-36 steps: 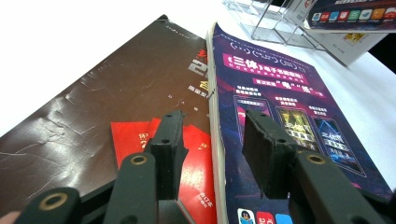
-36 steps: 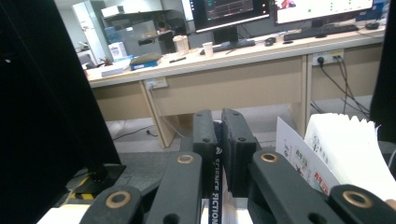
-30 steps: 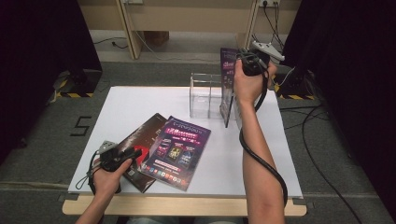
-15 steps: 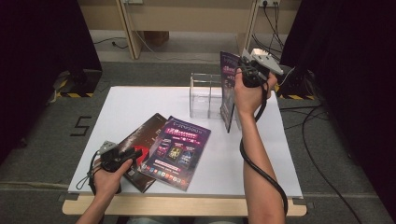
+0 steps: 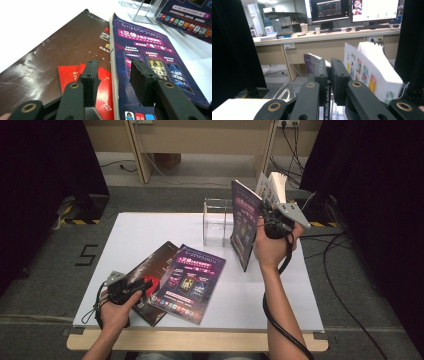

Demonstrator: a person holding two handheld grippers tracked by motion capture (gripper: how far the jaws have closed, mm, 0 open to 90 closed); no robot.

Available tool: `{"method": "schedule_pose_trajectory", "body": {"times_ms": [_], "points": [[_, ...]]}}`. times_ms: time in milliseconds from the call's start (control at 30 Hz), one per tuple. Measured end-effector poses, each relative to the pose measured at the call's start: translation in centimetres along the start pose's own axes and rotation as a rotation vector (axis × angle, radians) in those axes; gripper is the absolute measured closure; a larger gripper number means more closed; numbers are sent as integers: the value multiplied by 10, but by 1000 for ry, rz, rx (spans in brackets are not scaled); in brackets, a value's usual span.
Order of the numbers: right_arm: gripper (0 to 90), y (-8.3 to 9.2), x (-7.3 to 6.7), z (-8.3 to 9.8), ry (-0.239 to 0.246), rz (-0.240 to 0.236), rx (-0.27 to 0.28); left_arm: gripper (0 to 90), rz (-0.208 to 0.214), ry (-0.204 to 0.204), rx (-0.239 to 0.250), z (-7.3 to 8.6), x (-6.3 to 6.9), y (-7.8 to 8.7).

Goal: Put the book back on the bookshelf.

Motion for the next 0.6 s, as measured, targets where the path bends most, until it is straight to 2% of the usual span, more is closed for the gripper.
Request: {"method": "schedule_pose_trajectory", "body": {"times_ms": [233,600], "points": [[846,16,2,11,19,0,-2,578,-1,-2,-1,0,0,0],[834,36,3,25,21,-11,-6,578,4,-3,-2,0,2,0]]}}
Point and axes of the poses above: each handheld gripper's, and its own axes: y roughly backward along the jaws, z roughly out of its underside, x roughly to its right, the point moved 10 cm from there along -y, roughly forward along the jaws, and after that the axes turned 4 degrees about y, right-handed, at the moved point
